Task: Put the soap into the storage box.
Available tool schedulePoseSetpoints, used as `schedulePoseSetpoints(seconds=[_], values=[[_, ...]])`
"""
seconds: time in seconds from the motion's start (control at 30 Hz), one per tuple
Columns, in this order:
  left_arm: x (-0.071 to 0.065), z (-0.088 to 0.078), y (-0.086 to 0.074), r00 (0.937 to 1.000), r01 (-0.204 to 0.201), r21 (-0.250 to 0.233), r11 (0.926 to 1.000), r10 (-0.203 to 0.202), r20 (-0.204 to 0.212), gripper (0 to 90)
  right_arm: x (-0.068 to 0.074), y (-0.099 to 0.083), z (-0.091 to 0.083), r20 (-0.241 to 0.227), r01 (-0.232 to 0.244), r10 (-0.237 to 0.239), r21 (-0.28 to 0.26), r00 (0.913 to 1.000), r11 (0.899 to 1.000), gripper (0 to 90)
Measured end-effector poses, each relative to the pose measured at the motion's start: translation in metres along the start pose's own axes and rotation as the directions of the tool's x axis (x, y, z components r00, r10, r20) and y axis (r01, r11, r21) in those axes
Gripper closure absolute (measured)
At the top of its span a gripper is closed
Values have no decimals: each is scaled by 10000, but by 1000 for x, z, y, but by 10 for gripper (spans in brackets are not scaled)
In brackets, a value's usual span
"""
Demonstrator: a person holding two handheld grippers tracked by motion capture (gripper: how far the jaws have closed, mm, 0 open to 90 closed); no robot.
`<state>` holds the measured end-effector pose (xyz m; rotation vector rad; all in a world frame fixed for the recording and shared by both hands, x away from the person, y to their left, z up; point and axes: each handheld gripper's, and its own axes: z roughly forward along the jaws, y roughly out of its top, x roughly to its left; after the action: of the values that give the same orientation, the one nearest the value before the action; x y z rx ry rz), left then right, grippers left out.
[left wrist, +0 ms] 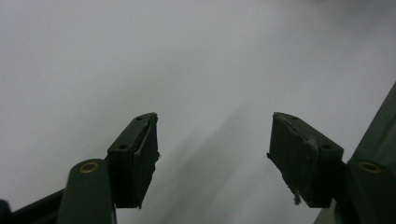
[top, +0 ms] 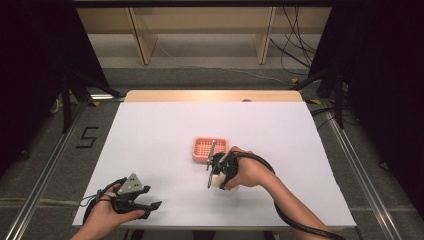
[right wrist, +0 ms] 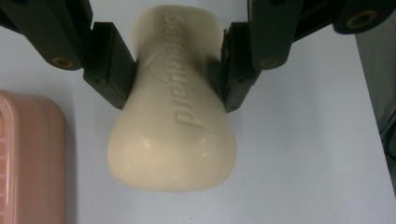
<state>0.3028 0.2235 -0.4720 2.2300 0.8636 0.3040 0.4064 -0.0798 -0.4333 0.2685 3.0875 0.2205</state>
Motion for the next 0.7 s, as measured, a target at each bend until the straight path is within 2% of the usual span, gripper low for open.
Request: schedulePoseSetpoints(seconds=[0.03,0.1,0.13,0.2,0.23,0.27,0.33,0.37,0.4,0.43,0.47,0.5,0.53,0.6,0.63,0.67,0.7], values=[[0,0,0,10000,14,-2,10000,-14,1,325,2,0,-2,34,-249,249,173,9997,9995,505],[0,0,0,10000,-22,16,10000,22,-72,325,1,0,-2,18,-241,241,161,9997,9996,505],[0,0,0,10000,-21,8,10000,21,-63,325,0,-1,-4,222,-253,255,-82,9994,9996,505],[1,0,0,10000,-24,4,10000,24,-66,325,-2,-1,-4,230,-114,118,-210,9997,9997,505],[0,0,0,9999,158,7,9999,-158,-41,325,-6,-2,-5,414,81,-49,-789,9991,9968,505],[0,0,0,9999,150,14,9999,-150,-38,325,-4,-3,-7,529,-349,393,-812,9978,9961,506],[0,0,0,9999,151,17,9999,-151,-38,326,-5,-4,-8,521,-457,505,-897,9974,9949,506],[0,0,0,9999,148,18,9999,-148,-34,326,-6,-5,-11,597,-768,839,-1120,9947,9907,506],[0,0,0,9999,148,18,9999,-148,-34,326,-6,-5,-11,597,-768,839,-1120,9947,9907,506],[0,0,0,10000,-12,-9,10000,12,-65,326,-7,-8,-13,668,-1022,1113,-1266,9915,9867,506],[0,0,0,10000,-10,-10,10000,10,-67,326,-7,-8,-14,652,-1211,1309,-1370,9892,9831,506],[0,0,0,10000,-10,-10,10000,10,-67,326,-7,-8,-14,652,-1211,1309,-1370,9892,9831,506],[1,0,0,10000,-24,11,10000,24,-66,326,-8,-11,-16,616,-1397,1508,-1559,9866,9778,506],[1,0,0,10000,-23,32,10000,23,-52,326,-10,-12,-16,565,-1221,1335,-1722,9894,9775,506],[1,0,0,10000,-32,63,10000,32,-59,326,-9,-13,-17,621,-1558,1683,-1697,9838,9731,506],[1,0,0,10000,-23,61,10000,23,-68,326,-11,-14,-17,603,-1179,1312,-1869,9895,9753,506],[0,0,0,10000,-18,36,10000,19,-64,326,-11,-14,-18,694,-1403,1552,-1840,9854,9729,506]])
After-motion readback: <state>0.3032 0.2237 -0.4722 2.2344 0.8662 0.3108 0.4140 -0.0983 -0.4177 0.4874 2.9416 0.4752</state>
